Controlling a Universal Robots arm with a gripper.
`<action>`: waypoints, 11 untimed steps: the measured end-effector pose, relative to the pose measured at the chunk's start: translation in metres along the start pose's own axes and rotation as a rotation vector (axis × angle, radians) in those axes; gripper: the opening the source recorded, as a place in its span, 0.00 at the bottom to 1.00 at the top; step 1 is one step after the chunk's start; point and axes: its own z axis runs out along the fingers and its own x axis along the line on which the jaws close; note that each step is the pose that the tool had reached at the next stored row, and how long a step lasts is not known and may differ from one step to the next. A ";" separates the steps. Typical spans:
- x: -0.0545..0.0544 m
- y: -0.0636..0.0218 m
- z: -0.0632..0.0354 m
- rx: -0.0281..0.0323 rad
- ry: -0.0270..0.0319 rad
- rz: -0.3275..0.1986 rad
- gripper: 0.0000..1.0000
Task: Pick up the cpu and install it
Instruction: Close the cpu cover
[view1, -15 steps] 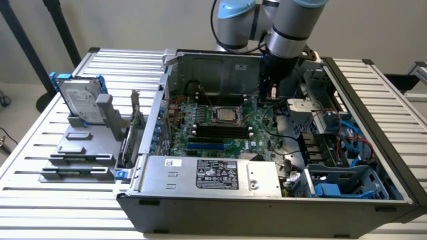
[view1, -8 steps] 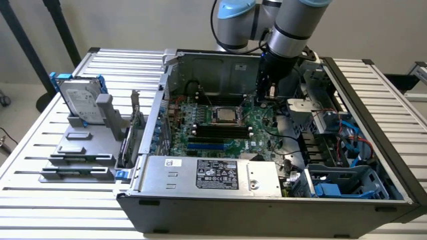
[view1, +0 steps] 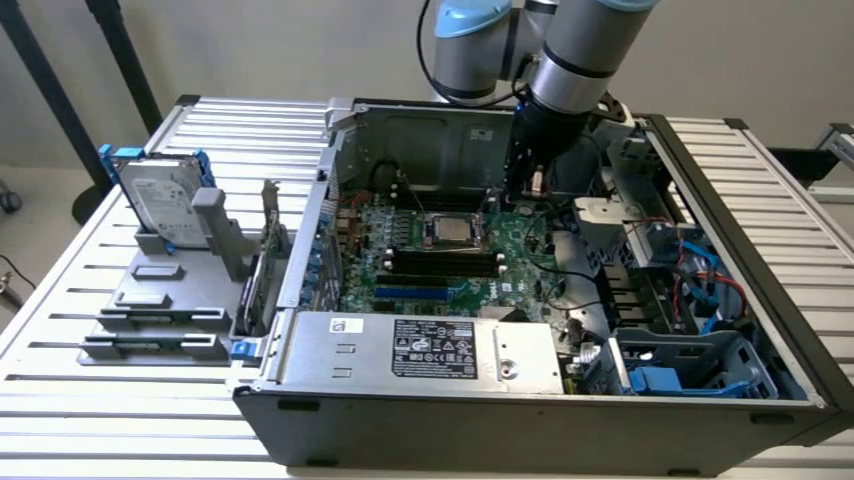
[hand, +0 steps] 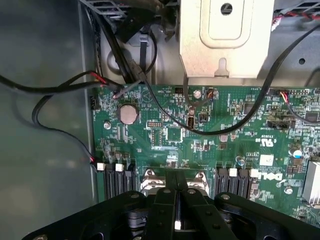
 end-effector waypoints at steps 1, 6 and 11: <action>0.000 -0.0025 0.0000 0.0019 0.0000 0.000 0.11; -0.001 -0.0128 0.0007 0.0132 0.0000 0.001 0.11; -0.002 -0.0234 0.0013 0.0249 0.0004 0.002 0.11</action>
